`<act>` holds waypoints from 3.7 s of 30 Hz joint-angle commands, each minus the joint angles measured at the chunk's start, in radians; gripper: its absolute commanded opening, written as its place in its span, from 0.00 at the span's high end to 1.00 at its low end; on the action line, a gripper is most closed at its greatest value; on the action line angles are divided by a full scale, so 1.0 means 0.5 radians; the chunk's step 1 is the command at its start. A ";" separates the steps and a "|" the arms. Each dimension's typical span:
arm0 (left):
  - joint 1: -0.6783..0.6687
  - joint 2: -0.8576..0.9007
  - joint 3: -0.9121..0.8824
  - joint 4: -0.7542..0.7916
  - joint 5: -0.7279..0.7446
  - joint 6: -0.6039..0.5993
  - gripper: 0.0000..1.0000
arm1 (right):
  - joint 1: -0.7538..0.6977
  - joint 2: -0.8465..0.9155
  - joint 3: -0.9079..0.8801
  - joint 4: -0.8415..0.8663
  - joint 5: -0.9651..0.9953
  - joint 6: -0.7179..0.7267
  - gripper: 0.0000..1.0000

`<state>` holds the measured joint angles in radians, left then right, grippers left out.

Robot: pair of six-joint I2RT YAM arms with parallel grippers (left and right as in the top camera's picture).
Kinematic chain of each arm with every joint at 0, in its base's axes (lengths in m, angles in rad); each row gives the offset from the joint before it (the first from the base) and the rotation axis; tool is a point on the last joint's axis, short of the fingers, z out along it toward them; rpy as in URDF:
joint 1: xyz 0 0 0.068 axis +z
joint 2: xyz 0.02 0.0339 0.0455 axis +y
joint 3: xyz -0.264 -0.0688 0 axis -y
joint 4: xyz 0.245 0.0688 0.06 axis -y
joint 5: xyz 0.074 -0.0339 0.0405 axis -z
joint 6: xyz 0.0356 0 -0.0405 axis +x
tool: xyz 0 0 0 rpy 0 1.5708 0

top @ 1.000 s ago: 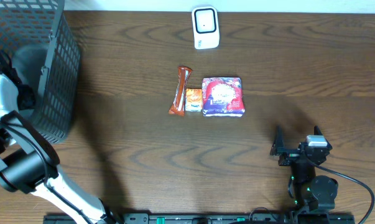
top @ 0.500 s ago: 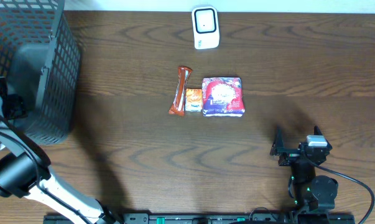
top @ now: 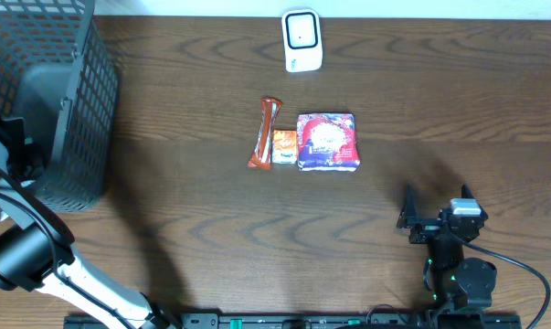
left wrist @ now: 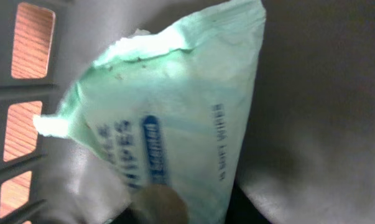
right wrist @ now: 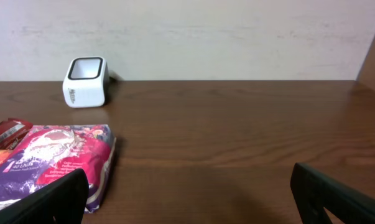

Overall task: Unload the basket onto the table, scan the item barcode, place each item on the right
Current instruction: 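Grasp the mint-green wipes pack in the basket with the left gripper, then carry the wipes pack and set it left of the snack bag, then release the wipes and raise the left gripper, holding it above the items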

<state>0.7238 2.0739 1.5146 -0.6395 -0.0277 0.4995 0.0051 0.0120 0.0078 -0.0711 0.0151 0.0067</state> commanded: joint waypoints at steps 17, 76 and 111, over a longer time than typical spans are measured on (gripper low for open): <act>-0.159 -0.636 0.007 0.670 1.312 -0.997 0.93 | 0.019 -0.011 -0.005 -0.007 -0.011 -0.008 0.01; -2.008 -0.233 -0.249 0.183 0.504 -1.000 0.92 | 0.019 -0.011 -0.005 -0.007 -0.011 -0.008 0.01; -1.729 -1.077 -0.169 -0.583 0.153 -1.206 0.02 | 0.019 -0.011 -0.005 -0.007 -0.011 -0.008 0.01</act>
<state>-0.1749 1.5185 1.4269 -0.8787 0.1196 -0.0814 0.0051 0.0120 0.0078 -0.0711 0.0151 0.0067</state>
